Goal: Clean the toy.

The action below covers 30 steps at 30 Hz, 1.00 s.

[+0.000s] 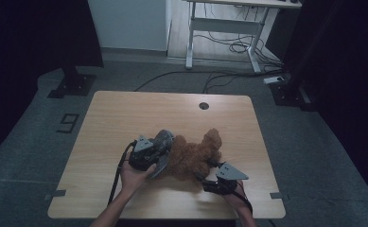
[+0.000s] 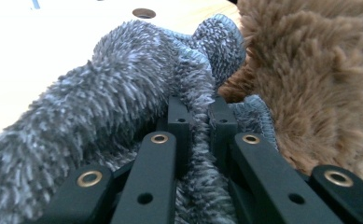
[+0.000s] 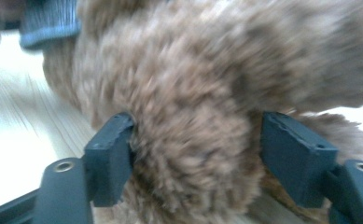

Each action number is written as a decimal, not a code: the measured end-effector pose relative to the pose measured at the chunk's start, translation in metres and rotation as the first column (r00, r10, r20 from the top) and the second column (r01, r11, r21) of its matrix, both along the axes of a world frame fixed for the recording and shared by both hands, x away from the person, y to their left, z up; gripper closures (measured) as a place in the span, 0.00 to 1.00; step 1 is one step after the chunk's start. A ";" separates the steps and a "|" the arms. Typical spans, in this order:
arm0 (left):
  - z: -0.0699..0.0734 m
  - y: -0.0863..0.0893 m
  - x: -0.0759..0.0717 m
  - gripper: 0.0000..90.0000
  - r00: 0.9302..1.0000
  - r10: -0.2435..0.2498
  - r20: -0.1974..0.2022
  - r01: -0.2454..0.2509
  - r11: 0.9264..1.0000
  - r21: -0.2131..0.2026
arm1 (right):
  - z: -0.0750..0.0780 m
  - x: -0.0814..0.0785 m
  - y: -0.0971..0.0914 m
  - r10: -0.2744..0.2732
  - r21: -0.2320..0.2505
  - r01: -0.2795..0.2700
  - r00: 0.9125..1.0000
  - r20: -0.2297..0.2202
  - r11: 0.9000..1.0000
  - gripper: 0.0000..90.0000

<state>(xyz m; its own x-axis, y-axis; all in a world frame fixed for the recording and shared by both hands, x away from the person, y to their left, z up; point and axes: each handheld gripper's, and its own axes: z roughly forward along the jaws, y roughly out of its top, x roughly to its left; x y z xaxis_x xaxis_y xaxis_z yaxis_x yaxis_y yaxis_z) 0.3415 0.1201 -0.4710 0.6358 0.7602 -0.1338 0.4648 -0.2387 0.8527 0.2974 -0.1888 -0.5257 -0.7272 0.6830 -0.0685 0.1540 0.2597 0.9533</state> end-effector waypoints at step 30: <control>-0.007 0.003 -0.019 0.92 0.999 -0.044 0.005 0.044 0.998 -0.055 | 0.039 0.036 0.023 0.079 -0.105 -0.117 0.947 -0.310 0.988 0.06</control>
<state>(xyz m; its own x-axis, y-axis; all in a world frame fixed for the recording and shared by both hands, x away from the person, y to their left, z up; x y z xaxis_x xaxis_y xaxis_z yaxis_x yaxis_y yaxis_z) 0.3226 0.1228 -0.4781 0.6691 0.7230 -0.1722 0.4517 -0.2116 0.8667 0.3331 -0.1659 -0.4869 -0.7892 0.6077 0.0887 0.3994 0.3982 0.8258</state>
